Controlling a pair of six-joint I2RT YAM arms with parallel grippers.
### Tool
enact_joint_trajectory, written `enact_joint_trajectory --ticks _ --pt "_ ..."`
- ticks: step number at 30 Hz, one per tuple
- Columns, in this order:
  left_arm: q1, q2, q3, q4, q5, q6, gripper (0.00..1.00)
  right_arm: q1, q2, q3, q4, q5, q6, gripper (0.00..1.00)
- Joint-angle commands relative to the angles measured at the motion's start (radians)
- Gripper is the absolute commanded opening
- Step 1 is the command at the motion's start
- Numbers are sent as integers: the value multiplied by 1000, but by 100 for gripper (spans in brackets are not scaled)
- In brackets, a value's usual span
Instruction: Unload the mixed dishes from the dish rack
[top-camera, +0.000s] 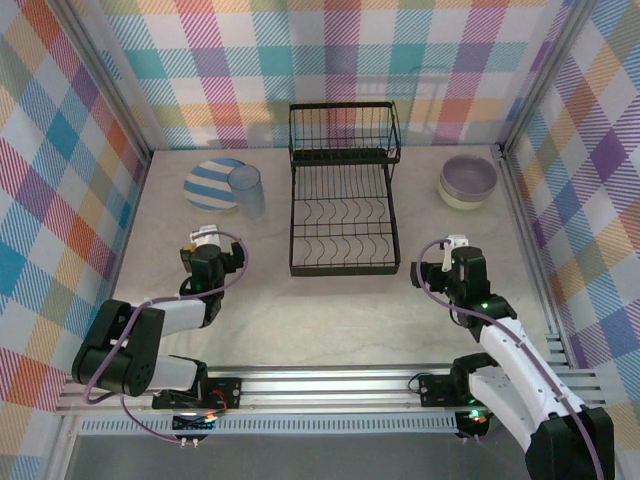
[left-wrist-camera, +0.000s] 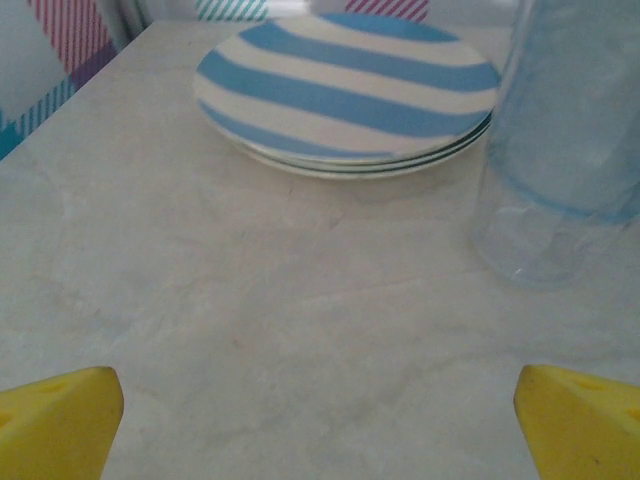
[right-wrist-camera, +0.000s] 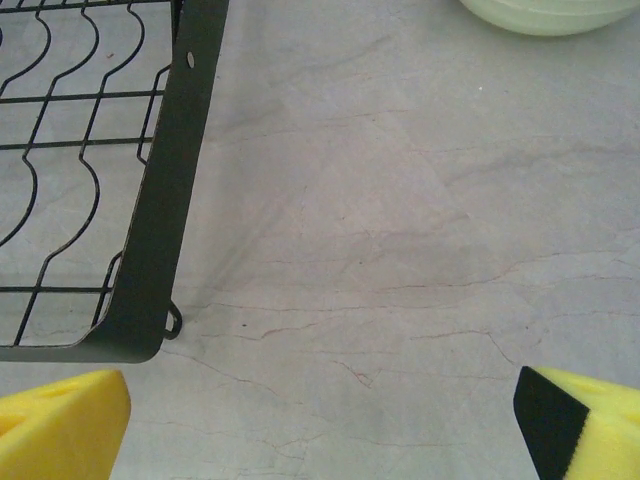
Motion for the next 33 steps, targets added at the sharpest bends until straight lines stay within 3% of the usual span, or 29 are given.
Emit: enact_joint_trajectory --ticks 1,6,16,23,29,32,33 --pt "45 58 -1 157 64 28 100 -16 1 -15 93 -28 -28 99" --pt "94 216 -3 324 96 -7 100 -37 14 -45 183 -30 -54 99" --pt "99 212 70 170 98 -15 100 -99 266 -91 523 -71 -66 99" --pt "97 212 74 166 105 -9 100 -191 447 -66 772 -146 -96 99" --pt "97 213 74 166 106 -9 100 -210 654 -16 982 -190 -102 99" --pt "96 213 75 163 113 -5 100 -211 759 -70 1190 -185 -97 99" --pt "95 213 78 158 125 0 100 -210 743 -55 1141 -188 -101 99"
